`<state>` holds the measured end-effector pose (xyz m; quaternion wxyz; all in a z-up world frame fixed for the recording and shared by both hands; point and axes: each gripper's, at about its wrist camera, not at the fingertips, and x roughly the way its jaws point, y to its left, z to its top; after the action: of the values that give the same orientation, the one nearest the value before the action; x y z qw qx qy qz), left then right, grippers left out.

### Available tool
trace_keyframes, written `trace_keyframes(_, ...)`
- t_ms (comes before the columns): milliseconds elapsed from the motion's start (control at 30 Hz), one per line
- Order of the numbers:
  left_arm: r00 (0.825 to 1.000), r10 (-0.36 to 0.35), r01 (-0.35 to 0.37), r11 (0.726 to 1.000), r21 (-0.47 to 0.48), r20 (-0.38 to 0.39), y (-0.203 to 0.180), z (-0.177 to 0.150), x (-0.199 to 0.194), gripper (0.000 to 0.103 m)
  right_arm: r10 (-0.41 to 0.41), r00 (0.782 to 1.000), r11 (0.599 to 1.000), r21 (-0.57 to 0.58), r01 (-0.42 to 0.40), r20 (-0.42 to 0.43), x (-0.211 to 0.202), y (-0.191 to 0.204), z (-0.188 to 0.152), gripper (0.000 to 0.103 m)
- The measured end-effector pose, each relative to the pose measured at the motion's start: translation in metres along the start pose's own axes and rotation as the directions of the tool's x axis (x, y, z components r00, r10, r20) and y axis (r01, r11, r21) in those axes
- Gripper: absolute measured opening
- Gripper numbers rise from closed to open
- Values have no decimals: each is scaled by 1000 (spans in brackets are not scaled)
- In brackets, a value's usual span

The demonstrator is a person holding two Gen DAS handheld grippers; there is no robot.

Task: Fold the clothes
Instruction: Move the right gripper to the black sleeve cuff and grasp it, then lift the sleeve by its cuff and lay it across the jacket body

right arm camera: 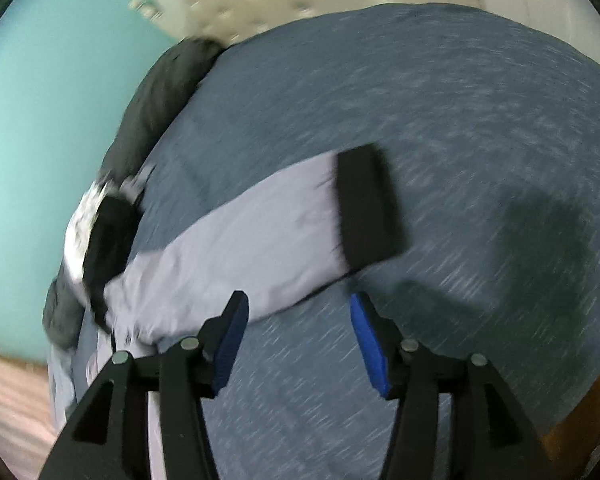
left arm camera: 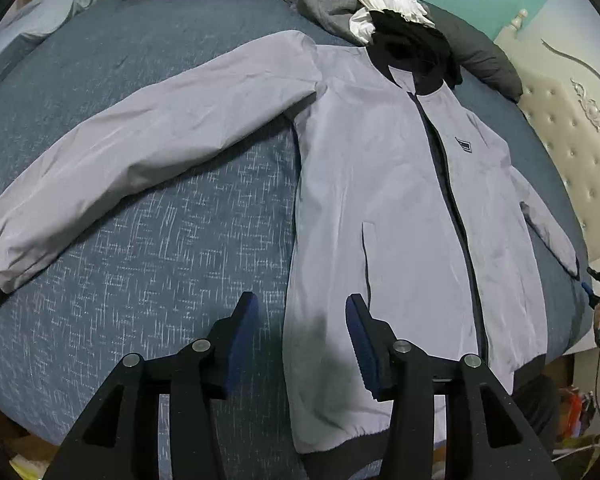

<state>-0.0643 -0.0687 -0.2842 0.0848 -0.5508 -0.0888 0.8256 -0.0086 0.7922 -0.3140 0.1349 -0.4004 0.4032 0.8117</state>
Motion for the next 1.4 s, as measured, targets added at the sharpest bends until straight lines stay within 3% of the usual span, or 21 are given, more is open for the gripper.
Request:
trace_keyframes(267,1000,21,-21,999,-33,-14,4,4,9,50,-62,997,997,58,59,39,14,-32,25,62)
trace_keyframes(633,999,47,-47,998,-33,-1,-1,12,6,50,-11,999,999,39,10,30,39,-36,31,62)
trace_keyframes(733,999,43,-43,999,-34,0,-1,13,5,50,-26,1000,1000,0,26,17,44,-25,31,46)
trace_keyframes(800,999,41,-41,999,-34,1,-2,13,5,50,-35,999,999,-15,35,25,42,-20,32,24)
trace_keyframes(867,999,39,-38,999,-33,2,-3,13,5,50,-34,999,999,-20,35,42,37,-17,33,14)
trace_keyframes(1133,1000,20,-19,999,-27,21,-5,12,-4,50,41,994,991,-129,-28,99,-1,24,40,8)
trace_keyframes(1400,999,2,-2,1000,-3,52,-12,12,-24,51,185,976,949,-278,-146,119,-40,125,37,8)
